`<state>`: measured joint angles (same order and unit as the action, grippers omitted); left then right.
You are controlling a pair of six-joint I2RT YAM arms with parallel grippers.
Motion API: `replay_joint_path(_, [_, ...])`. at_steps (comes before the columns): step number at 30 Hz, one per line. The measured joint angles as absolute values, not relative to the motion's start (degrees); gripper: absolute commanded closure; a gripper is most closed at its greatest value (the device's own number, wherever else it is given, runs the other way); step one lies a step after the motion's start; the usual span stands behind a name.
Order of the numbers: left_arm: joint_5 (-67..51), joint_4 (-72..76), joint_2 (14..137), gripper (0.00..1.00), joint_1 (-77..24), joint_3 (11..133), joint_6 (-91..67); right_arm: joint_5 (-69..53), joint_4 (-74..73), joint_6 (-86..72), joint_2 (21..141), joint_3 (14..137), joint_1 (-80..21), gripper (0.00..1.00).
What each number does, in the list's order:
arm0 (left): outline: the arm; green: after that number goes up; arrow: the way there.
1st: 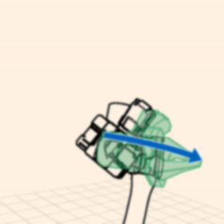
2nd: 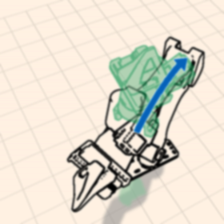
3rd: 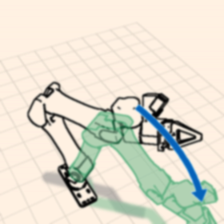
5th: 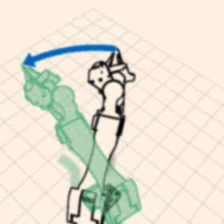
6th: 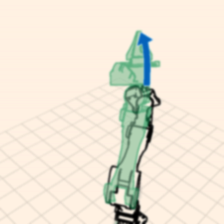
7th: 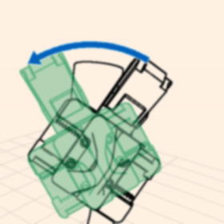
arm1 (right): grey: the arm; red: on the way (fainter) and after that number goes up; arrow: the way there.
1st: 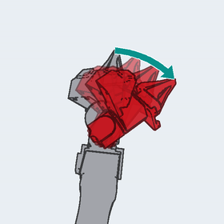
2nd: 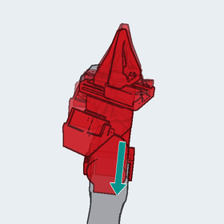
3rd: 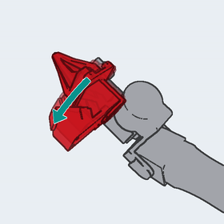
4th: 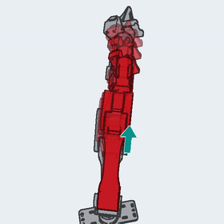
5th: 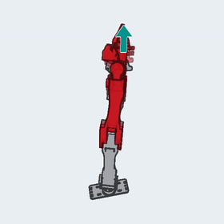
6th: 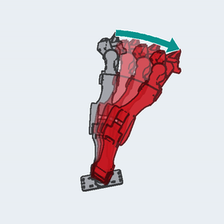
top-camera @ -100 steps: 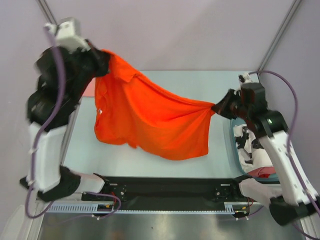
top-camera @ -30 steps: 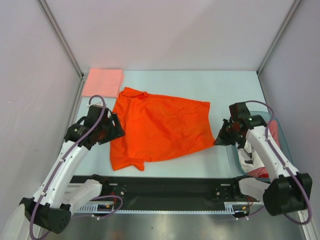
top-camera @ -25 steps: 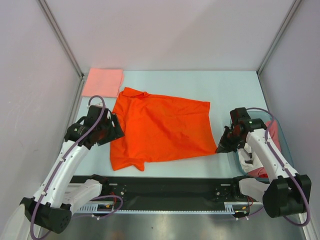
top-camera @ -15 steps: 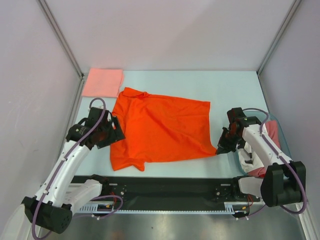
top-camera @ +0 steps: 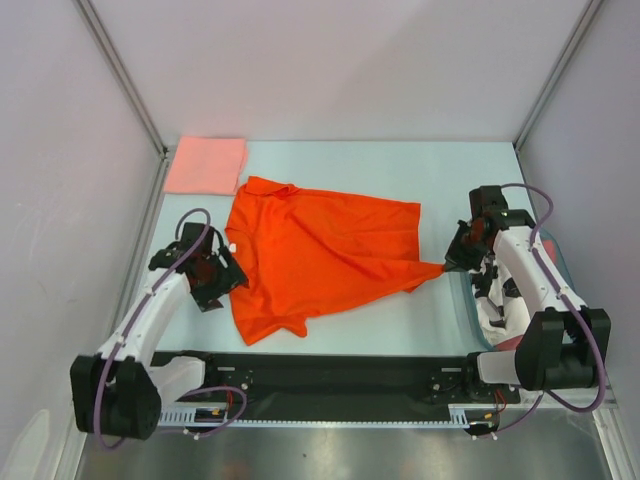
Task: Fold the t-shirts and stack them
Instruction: Flatten the tshirt out
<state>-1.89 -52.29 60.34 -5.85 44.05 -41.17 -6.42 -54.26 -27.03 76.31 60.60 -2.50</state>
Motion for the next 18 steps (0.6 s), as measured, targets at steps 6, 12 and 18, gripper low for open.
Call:
replay_joint_path(6, [-2.9,-47.09,60.86,0.42,-5.06,36.97,-46.22,-7.62,-54.08,-26.72,76.27,60.97,-2.5,1.0])
replay_joint_path(12, [-5.93,-45.6,55.66,0.31,-5.06,26.87,-52.4,-8.86,-54.02,-26.74,76.07,60.73,-2.5,1.0])
replay_joint_path(18, [-8.21,-43.64,56.42,0.61,-5.06,24.91,-54.37,-8.93,-53.49,-26.72,75.61,60.16,-2.5,1.0])
